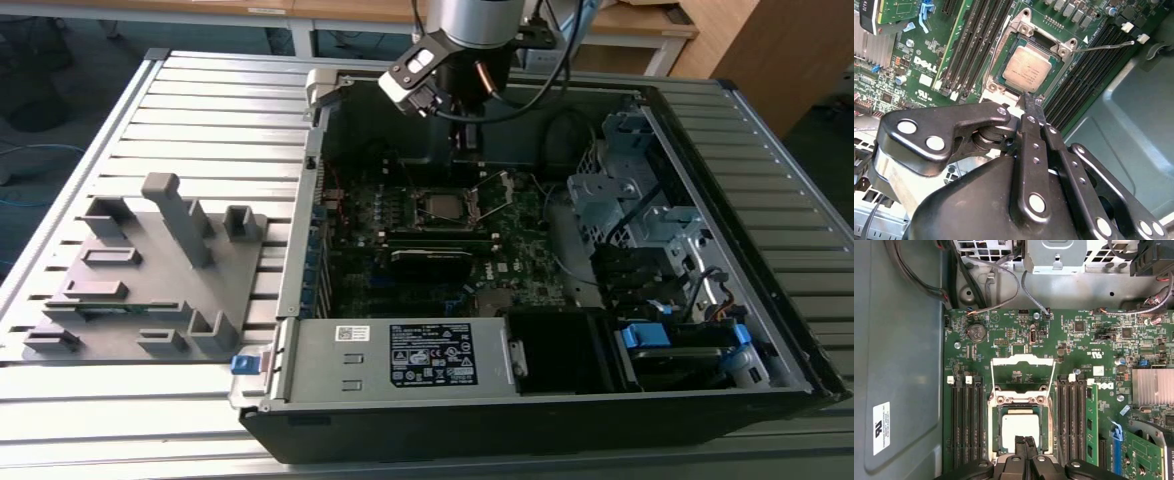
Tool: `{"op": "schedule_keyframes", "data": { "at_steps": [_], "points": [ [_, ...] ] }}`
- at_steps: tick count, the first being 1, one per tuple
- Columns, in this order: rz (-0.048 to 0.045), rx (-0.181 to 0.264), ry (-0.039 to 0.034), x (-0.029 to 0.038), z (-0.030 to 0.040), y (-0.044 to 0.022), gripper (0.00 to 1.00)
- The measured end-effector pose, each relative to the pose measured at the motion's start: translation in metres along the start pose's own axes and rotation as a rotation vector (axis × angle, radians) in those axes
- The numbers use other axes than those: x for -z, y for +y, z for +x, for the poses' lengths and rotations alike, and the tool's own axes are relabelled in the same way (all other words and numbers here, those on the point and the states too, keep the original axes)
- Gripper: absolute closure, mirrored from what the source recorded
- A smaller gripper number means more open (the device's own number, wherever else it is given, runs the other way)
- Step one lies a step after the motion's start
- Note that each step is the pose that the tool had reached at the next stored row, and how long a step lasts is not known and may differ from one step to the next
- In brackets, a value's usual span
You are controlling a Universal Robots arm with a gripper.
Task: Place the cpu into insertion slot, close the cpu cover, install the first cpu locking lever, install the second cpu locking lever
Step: 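Close the cpu cover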
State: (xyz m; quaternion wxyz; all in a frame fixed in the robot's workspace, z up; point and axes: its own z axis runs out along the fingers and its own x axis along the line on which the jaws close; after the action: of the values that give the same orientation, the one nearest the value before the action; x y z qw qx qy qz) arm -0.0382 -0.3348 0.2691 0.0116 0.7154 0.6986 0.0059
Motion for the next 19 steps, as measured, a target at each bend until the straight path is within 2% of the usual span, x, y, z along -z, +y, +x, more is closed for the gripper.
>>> {"op": "schedule_keyframes", "data": {
  "at_steps": [15,19],
  "points": [
    [-0.0001,0.0,0.0001,0.0192,-0.0001,0.0005,0.9],
    [-0.0002,0.0,0.0004,0.0201,-0.0001,0.0005,0.9]
  ]
}}
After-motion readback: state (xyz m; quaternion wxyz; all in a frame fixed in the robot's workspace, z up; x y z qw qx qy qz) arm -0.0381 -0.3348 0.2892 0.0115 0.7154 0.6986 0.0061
